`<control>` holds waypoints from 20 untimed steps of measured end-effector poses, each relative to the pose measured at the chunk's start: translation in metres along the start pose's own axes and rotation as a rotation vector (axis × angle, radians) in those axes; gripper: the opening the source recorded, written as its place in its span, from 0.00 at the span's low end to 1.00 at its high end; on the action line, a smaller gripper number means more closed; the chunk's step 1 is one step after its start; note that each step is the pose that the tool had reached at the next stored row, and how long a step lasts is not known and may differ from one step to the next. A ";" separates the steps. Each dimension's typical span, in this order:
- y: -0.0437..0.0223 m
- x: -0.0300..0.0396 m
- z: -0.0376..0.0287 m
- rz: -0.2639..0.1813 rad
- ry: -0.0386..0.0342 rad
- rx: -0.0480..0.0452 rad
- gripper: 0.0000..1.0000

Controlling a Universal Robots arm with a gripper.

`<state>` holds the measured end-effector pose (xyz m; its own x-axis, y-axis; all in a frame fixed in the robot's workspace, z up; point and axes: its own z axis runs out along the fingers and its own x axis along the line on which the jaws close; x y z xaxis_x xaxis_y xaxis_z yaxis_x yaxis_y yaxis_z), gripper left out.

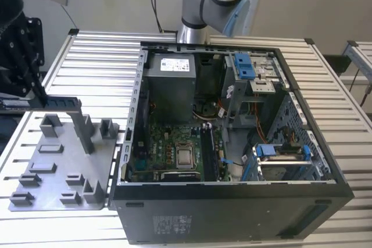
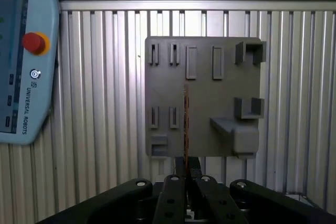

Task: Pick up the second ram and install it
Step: 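Pick up the second ram and move it above second insertion slot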

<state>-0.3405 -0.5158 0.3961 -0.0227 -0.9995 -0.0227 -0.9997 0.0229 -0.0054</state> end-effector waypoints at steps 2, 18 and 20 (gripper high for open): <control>-0.0042 -0.0001 0.0000 0.000 0.0000 -0.0001 0.14; -0.0414 -0.0009 0.0003 0.000 0.0000 0.0000 0.14; -0.0462 -0.0010 0.0003 0.000 0.0000 -0.0001 0.14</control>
<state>-0.2943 -0.5158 0.3961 -0.0227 -0.9995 -0.0227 -0.9997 0.0228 -0.0054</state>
